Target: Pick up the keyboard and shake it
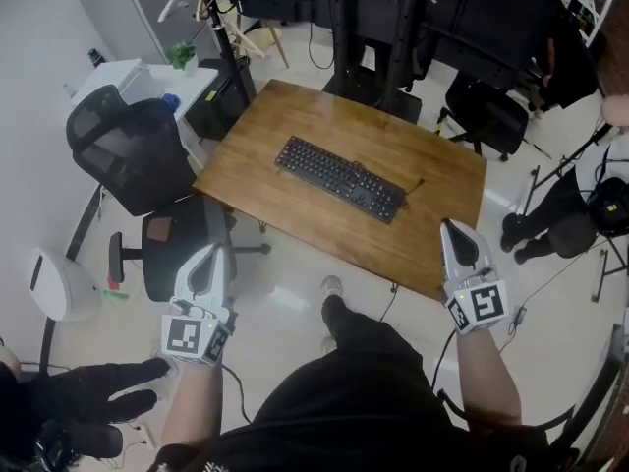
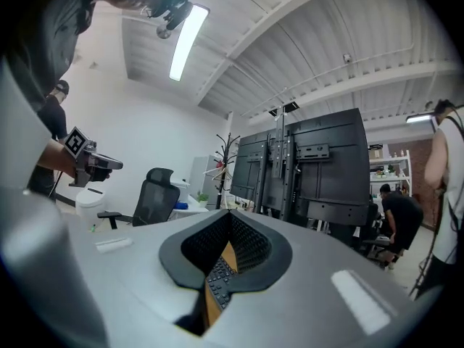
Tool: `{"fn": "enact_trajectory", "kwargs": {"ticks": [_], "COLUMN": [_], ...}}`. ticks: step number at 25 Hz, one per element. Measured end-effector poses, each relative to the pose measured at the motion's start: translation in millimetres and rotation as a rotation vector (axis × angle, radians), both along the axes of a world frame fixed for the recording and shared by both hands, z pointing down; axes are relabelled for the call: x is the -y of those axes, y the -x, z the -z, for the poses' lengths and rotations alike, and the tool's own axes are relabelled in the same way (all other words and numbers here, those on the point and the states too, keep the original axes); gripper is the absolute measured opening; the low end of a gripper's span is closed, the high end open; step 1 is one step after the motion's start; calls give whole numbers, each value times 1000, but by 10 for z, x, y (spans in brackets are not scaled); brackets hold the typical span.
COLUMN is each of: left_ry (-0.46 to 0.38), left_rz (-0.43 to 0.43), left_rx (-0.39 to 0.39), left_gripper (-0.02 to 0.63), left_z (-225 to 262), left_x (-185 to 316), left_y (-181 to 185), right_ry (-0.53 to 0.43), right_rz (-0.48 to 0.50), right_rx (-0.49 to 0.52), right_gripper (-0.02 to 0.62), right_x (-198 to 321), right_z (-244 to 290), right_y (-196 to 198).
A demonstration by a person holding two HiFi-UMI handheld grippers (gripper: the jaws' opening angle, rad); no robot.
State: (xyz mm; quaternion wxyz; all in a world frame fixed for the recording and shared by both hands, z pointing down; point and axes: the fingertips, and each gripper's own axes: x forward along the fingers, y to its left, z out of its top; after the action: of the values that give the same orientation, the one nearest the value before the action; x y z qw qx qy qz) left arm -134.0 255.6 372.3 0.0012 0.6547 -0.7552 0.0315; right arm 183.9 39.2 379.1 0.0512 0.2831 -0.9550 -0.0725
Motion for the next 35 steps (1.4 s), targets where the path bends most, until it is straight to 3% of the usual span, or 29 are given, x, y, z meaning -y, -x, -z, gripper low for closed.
{"fn": "enact_trajectory", "kwargs": {"ticks": [9, 17, 20, 23, 29, 33, 35], "left_ry": [19, 49, 82, 170, 241, 264, 349], "left_rz": [-80, -129, -156, -194, -400, -552, -580], "left_rx": [43, 22, 21, -12, -61, -19, 11], "left_gripper": [0, 0, 0, 0, 0, 0, 0], "left_z": [187, 87, -93, -562, -1018, -1222, -1617], "left_x": [1070, 1926, 2161, 2391, 2779, 3087, 3252], "left_y": [602, 1009, 1164, 1266, 956, 878, 1067], "right_ry": [78, 115, 154, 193, 257, 287, 332], "right_rz": [-110, -155, -213, -270, -435, -496, -527], "right_rx": [-7, -35, -44, -69, -78, -97, -138], "right_gripper": [2, 2, 2, 2, 2, 2, 2], "right_x": [792, 1405, 1474, 1447, 1474, 1429, 1422], "right_z": [-338, -557, -708, -863, -1025, -1187, -1481], "right_y": [310, 603, 547, 450, 239, 252, 266]}}
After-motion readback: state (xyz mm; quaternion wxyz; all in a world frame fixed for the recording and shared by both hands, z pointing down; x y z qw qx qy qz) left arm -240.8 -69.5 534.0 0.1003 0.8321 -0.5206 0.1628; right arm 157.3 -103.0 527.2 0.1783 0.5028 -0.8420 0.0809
